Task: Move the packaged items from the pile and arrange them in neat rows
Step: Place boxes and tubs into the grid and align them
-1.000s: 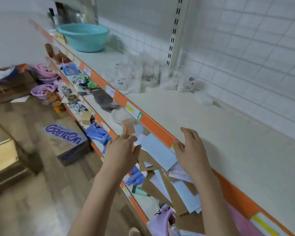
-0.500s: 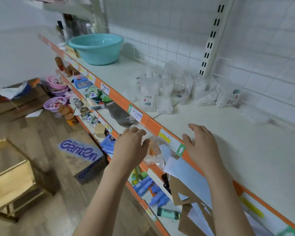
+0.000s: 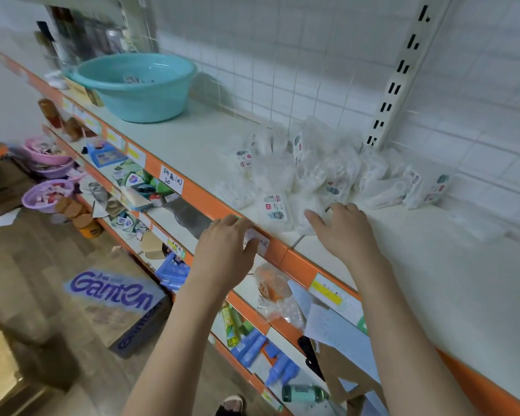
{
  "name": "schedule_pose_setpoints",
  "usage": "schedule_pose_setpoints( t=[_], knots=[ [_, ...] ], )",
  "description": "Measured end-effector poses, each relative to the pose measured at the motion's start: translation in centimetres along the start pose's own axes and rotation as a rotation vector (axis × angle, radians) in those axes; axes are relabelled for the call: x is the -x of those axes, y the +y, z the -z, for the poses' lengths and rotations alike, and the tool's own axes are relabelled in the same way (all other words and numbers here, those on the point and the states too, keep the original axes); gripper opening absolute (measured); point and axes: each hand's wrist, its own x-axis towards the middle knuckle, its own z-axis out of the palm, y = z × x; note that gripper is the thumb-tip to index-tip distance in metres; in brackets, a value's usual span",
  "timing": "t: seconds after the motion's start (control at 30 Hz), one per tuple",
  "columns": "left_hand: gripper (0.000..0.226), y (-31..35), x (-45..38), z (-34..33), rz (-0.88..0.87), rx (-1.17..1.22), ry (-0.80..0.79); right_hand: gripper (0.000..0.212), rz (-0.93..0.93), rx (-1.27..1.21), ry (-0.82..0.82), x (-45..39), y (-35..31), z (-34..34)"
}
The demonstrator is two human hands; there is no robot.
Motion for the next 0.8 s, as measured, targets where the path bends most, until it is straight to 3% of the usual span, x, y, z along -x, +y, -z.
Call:
schedule_pose_setpoints(
  t=[0.1, 0.23, 0.47, 0.63, 0.8],
  knots=[
    [0.038, -1.4, -2.4, 0.7, -0.021, 0.008, 0.012, 0.070, -0.093, 0.015, -0.060, -1.2, -1.2, -0.9],
    [0.047, -1.5, -5.3, 0.9, -0.091, 0.065, 0.022, 0.057, -0.145, -0.061, -0.058, -1.3, -1.4, -1.0],
    [0.061, 0.2, -9.3, -0.2, -0.243, 0.121, 0.070, 0.050, -0.267, -0.298, 0.144, 0.3, 0.6, 0.0],
    [0.069, 0.8, -11.1, -0.7, -0.202, 0.211, 0.054, 0.065, -0.317, -0.267, 0.242, 1.2, 1.3, -0.5],
    [0.040, 0.1, -11.6, -1.3, -0.262, 0.191, 0.042, 0.057, -0.315, -0.187, 0.287, 1.3, 0.9, -1.1]
  ],
)
